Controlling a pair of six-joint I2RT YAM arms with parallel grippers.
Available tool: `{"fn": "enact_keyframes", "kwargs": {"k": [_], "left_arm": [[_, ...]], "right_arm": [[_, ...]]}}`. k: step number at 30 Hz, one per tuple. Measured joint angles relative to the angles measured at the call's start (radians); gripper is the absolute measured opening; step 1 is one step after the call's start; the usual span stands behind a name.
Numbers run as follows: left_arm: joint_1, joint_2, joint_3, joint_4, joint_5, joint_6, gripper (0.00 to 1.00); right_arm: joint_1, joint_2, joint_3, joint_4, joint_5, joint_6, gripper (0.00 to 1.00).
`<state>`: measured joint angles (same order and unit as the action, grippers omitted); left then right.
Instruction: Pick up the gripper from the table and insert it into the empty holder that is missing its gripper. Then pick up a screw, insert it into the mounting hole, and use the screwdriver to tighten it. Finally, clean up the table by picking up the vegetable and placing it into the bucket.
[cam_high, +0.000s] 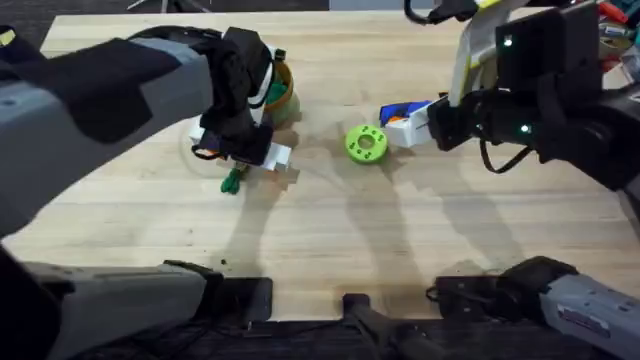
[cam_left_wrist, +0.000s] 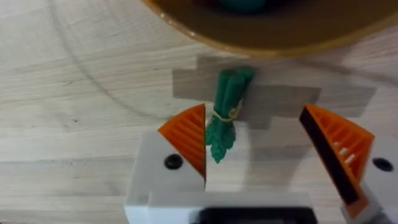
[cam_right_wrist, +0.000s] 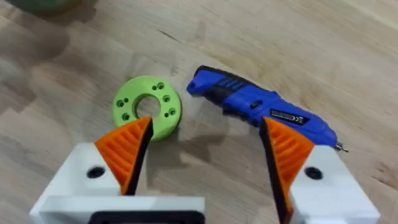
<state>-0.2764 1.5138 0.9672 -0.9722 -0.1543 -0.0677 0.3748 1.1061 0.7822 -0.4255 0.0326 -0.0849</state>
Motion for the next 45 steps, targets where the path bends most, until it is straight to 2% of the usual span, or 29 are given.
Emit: {"fn": "enact_keyframes", "kwargs": {"k": [10,11,13,17,18,23,26,28,38,42,45], "left_arm": [[0.000,0.071,-0.020,0.057,-0.001,-0.001,0.914],[0.000,0.071,-0.020,0.059,-0.001,-0.003,0.854],[0.000,0.071,-0.020,0.064,-0.004,-0.005,0.674],[0.000,0.071,-0.020,0.063,-0.013,-0.002,0.106],[0.000,0.071,-0.020,0.062,-0.014,-0.001,0.036],[0.000,0.071,-0.019,0.052,-0.015,-0.001,0.029],[0.000,0.072,0.004,-0.012,-0.011,0.000,0.028],[0.000,0.077,0.050,-0.098,0.002,0.000,0.028],[0.000,0.022,0.304,-0.311,0.114,0.001,0.028],[0.000,-0.028,0.386,-0.300,0.125,0.002,0.028],[0.000,-0.054,0.420,-0.212,0.128,0.001,0.028]], "right_arm": [[0.000,0.000,0.000,0.000,0.000,0.000,0.987],[0.000,0.000,0.000,0.000,0.000,0.000,0.987],[0.000,0.000,0.000,0.000,0.000,0.000,0.987],[0.000,0.000,0.000,0.000,0.000,0.000,0.987],[0.000,0.000,0.000,0.000,0.000,0.000,0.987],[0.000,0.000,0.000,0.000,0.000,0.000,0.987],[0.000,0.000,0.000,0.000,0.000,0.000,0.987],[0.000,0.000,0.000,0.000,0.000,0.000,0.987],[0.000,0.000,0.000,0.000,0.000,0.000,0.987],[0.000,0.000,0.000,0.000,0.000,0.000,0.987],[0.000,0.000,0.000,0.000,0.000,0.000,0.987]]}}
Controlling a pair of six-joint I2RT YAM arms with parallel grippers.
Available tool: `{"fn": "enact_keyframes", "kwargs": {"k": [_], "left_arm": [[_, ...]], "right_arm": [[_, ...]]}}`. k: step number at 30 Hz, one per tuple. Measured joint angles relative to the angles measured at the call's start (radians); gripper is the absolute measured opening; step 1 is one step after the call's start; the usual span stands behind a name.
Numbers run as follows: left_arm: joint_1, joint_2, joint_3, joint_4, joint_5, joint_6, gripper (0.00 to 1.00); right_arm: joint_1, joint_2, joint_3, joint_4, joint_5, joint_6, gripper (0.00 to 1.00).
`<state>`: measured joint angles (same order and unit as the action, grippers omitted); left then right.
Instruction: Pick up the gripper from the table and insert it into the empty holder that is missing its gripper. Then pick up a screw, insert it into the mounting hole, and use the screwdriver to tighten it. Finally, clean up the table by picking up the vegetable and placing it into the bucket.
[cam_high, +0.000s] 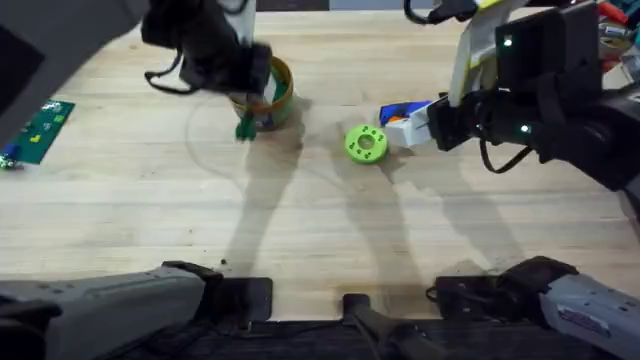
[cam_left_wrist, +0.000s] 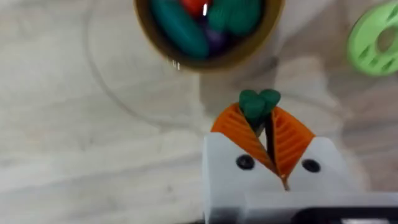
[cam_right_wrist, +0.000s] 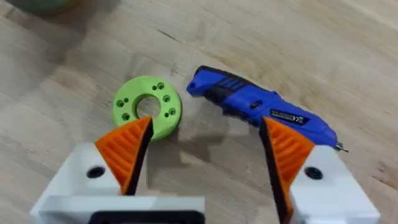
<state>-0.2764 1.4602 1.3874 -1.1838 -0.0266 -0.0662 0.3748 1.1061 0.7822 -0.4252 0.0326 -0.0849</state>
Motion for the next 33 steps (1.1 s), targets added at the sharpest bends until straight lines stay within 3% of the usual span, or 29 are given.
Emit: {"fn": "enact_keyframes", "kwargs": {"k": [8,11,18,27,29,33], "left_arm": [[0.000,-0.005,0.009,0.398,-0.017,0.000,0.028],[0.000,-0.001,0.010,0.470,-0.061,0.000,0.028],[0.000,0.097,0.011,0.459,-0.133,0.000,0.028],[0.000,0.180,0.011,0.383,-0.144,0.001,0.033],[0.000,0.180,0.011,0.381,-0.147,0.008,0.168],[0.000,0.180,0.011,0.376,-0.150,0.006,0.767]], "right_arm": [[0.000,0.000,0.000,0.000,0.000,0.000,0.987],[0.000,0.000,0.000,0.000,0.000,0.000,0.987],[0.000,0.000,0.000,0.000,0.000,0.000,0.987],[0.000,0.000,0.000,-0.003,0.000,0.000,0.987],[0.000,0.000,0.000,-0.003,0.000,0.000,0.987],[0.000,0.000,0.000,-0.003,0.000,0.000,0.987]]}}
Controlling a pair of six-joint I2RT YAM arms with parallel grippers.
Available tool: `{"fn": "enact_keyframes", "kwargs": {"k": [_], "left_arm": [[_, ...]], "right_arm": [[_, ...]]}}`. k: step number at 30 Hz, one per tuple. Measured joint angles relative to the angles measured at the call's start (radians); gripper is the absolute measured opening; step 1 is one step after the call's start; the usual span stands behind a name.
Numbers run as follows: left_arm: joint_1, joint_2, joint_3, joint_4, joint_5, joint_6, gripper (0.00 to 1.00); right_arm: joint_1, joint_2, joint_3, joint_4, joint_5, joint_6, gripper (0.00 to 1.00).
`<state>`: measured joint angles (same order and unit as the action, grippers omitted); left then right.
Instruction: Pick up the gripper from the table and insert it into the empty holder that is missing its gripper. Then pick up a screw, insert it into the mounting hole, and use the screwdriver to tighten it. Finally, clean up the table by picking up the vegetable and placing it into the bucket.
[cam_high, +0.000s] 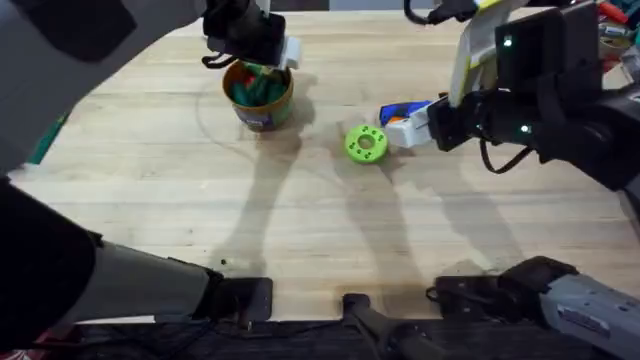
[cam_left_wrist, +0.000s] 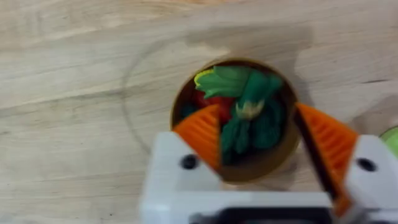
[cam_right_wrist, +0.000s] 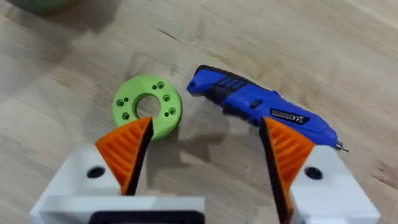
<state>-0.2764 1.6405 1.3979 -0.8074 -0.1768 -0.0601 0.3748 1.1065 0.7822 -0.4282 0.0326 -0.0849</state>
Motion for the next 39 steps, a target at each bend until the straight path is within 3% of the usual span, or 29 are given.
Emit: {"fn": "enact_keyframes", "kwargs": {"k": [1,3,9,16,22,30,39], "left_arm": [[0.000,0.000,0.000,-0.004,0.000,-0.003,0.878],[0.000,-0.001,0.000,-0.014,0.000,0.000,0.916],[0.000,-0.065,0.015,-0.098,0.004,0.000,0.918],[0.000,-0.316,0.046,-0.144,0.004,0.022,0.918],[0.000,-0.459,0.059,-0.197,0.004,0.036,0.918],[0.000,-0.446,0.059,-0.230,0.004,0.039,0.920],[0.000,-0.446,0.059,-0.230,0.004,0.039,0.920]], "right_arm": [[0.000,0.000,0.000,0.000,0.000,0.000,0.987],[0.000,0.000,0.000,-0.001,0.000,0.000,0.987],[0.000,0.000,0.000,-0.088,0.000,0.000,0.987],[0.000,-0.004,0.000,-0.100,0.000,0.009,0.987],[0.000,-0.105,0.019,-0.100,0.000,0.053,0.987],[0.000,-0.292,0.040,-0.080,0.000,0.082,0.987],[0.000,-0.292,0.040,-0.080,0.000,0.082,0.987]]}}
